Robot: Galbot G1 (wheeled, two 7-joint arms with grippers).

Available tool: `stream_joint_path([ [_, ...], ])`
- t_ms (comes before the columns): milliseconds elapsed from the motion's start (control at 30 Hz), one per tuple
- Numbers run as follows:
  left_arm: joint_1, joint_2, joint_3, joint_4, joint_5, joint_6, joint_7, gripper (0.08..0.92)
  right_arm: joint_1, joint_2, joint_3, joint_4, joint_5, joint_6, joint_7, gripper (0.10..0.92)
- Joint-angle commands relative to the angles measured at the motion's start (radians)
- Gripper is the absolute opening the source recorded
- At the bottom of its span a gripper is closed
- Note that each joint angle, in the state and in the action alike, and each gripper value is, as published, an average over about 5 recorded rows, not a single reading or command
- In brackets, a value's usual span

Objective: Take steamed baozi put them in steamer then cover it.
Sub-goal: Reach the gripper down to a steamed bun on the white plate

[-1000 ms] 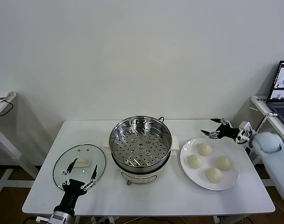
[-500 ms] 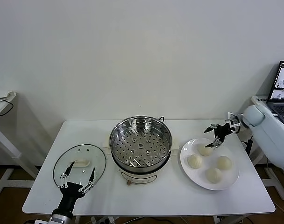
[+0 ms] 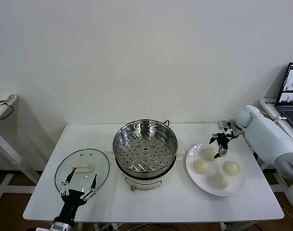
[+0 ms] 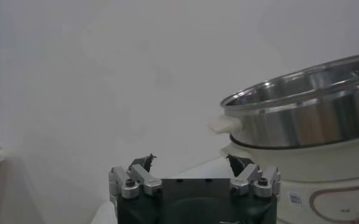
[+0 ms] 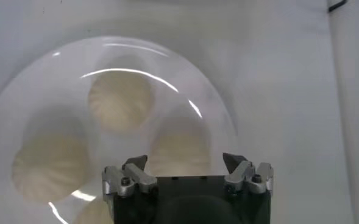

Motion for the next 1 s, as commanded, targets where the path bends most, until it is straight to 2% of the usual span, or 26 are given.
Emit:
stream_joint_path([
  [33,0.001,-0.001,0.000,0.002,0.001,0.000,-0.001,0.823,0.007,0.026,-0.033,-0.027,-0.058,0.005,0.005,0.823],
  [267,0.000,-0.001,-0.002,0.001,0.001,-0.001,-0.002,0.823,-0.004,0.031,-0.029,-0.035,-0.056,0.005,0.046,0.809],
  [700,0.001,-0.003,-0.008,-0.001,0.000,-0.003,-0.004,0.823,-0.020,0.035,-0.030,-0.031,-0.050,0.013,0.091,0.702],
  [867,0.000,-0.003,-0.008,-0.005,0.000,-0.001,-0.005,0.823,-0.014,0.001,-0.043,0.033,-0.040,0.018,0.087,0.672],
  [1000,0.000,-0.001,-0.007,-0.012,0.000,0.000,-0.006,0.823,0.025,-0.057,-0.070,0.151,-0.020,0.037,0.076,0.662],
])
